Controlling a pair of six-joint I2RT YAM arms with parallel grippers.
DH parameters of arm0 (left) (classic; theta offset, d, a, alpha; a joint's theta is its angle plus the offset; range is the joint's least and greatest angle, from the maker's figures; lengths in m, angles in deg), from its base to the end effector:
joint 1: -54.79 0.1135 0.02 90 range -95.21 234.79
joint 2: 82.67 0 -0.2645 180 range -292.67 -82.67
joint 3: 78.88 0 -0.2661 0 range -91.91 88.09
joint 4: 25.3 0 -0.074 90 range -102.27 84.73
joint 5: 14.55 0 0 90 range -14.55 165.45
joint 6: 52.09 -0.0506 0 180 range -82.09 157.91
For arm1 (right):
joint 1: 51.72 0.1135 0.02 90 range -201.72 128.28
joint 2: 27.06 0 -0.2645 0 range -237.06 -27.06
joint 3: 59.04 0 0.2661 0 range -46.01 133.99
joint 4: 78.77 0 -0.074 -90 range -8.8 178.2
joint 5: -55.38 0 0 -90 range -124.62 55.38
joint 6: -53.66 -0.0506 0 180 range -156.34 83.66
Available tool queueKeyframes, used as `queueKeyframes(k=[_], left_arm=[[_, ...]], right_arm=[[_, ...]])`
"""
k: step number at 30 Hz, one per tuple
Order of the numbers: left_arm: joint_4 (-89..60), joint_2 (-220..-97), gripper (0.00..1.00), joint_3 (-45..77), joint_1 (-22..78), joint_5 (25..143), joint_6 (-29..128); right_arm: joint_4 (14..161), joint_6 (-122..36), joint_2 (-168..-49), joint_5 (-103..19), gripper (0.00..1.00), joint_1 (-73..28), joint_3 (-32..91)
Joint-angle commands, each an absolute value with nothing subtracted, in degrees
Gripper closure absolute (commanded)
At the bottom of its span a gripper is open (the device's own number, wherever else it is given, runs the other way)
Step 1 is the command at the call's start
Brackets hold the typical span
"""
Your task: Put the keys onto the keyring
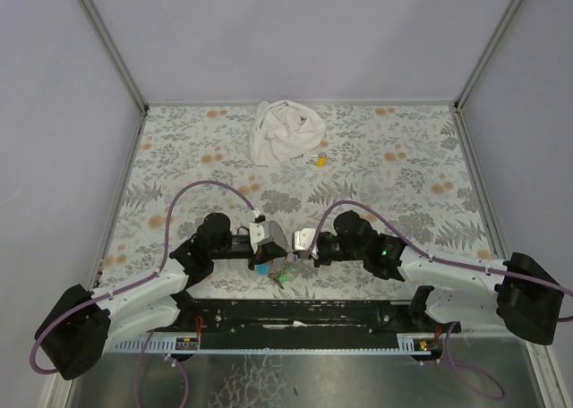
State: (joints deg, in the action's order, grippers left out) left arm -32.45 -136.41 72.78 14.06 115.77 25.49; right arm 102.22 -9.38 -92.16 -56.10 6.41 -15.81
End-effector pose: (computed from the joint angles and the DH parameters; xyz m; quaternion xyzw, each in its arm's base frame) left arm 0.1384 -0.1624 0.1774 0.5209 0.5899 -0.4053 0.4651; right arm 0.1261 0.2380 0.2111 -0.6250 0.5246 0.2976 0.4956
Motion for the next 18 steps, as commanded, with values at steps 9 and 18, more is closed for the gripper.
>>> queueKeyframes(k=[9, 18], left_arm=[[-36.4, -136.7, 1.00, 70.9, 14.3, 116.4, 25.8], [-36.4, -136.4, 1.00, 71.0, 14.4, 116.2, 25.8]], right_arm=[[102.2, -9.4, -92.4, -55.0, 1.00, 7.3, -11.8], [101.0, -10.2, -93.3, -55.1, 1.00, 7.4, -10.8]])
